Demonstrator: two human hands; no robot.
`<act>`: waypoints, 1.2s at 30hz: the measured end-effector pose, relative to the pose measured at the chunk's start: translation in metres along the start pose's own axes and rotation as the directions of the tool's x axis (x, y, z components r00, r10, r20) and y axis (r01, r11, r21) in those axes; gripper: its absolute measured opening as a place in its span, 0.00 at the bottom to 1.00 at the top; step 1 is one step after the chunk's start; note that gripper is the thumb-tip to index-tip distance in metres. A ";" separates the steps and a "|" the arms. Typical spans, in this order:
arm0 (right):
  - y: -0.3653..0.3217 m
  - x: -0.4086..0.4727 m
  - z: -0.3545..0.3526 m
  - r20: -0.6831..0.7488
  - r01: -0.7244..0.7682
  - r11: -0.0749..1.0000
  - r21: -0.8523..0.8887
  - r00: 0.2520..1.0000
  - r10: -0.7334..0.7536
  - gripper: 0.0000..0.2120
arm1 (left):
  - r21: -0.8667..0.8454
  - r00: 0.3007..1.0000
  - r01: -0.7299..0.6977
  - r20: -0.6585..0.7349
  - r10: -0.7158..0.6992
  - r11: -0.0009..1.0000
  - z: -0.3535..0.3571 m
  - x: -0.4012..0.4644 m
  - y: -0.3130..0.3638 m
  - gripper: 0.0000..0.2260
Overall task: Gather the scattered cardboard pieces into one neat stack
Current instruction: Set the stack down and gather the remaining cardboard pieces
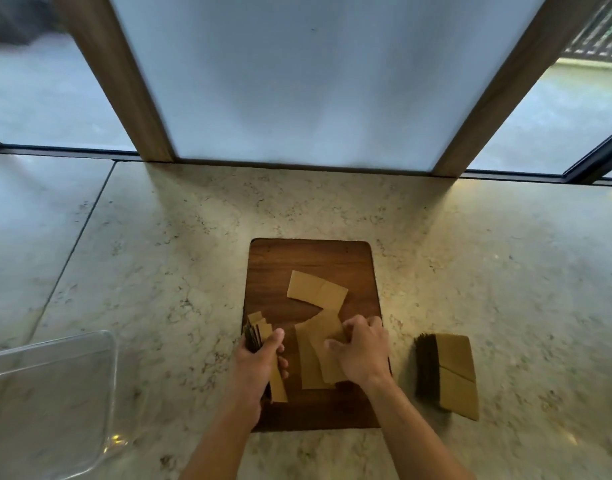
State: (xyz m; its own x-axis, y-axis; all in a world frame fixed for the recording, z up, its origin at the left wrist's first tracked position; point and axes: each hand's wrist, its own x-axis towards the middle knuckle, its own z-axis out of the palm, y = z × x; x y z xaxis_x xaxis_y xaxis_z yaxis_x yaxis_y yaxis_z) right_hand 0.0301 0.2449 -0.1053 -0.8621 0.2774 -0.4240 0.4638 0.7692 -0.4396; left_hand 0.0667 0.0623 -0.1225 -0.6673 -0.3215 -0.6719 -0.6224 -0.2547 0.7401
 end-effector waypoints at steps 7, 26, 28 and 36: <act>-0.008 -0.023 0.015 0.155 -0.239 0.875 0.420 0.969 0.190 0.40 | -0.028 0.999 -0.025 -0.035 0.024 0.999 -0.015 -0.006 -0.004 0.09; -0.093 0.069 -0.029 0.334 0.375 0.846 -0.378 0.908 -0.253 0.38 | -0.069 0.999 -0.004 -0.044 0.001 0.998 -0.024 0.000 0.015 0.06; -0.087 0.064 -0.023 0.240 0.383 0.840 -0.384 0.920 -0.310 0.34 | -0.089 0.999 -0.001 -0.045 -0.003 0.996 -0.021 0.004 0.020 0.07; -0.064 -0.001 -0.020 0.520 -0.327 0.638 0.698 0.843 -0.137 0.17 | -0.118 0.989 0.003 0.145 0.014 0.993 -0.005 -0.004 0.038 0.30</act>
State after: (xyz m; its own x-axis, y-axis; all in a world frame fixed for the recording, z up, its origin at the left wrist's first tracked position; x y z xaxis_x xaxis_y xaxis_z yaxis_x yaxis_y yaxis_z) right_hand -0.0027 0.2073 -0.0610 -0.6842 -0.1707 -0.7090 0.7198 -0.0017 -0.6942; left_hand 0.0481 0.0490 -0.0911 -0.7279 -0.1897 -0.6589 -0.5722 -0.3612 0.7362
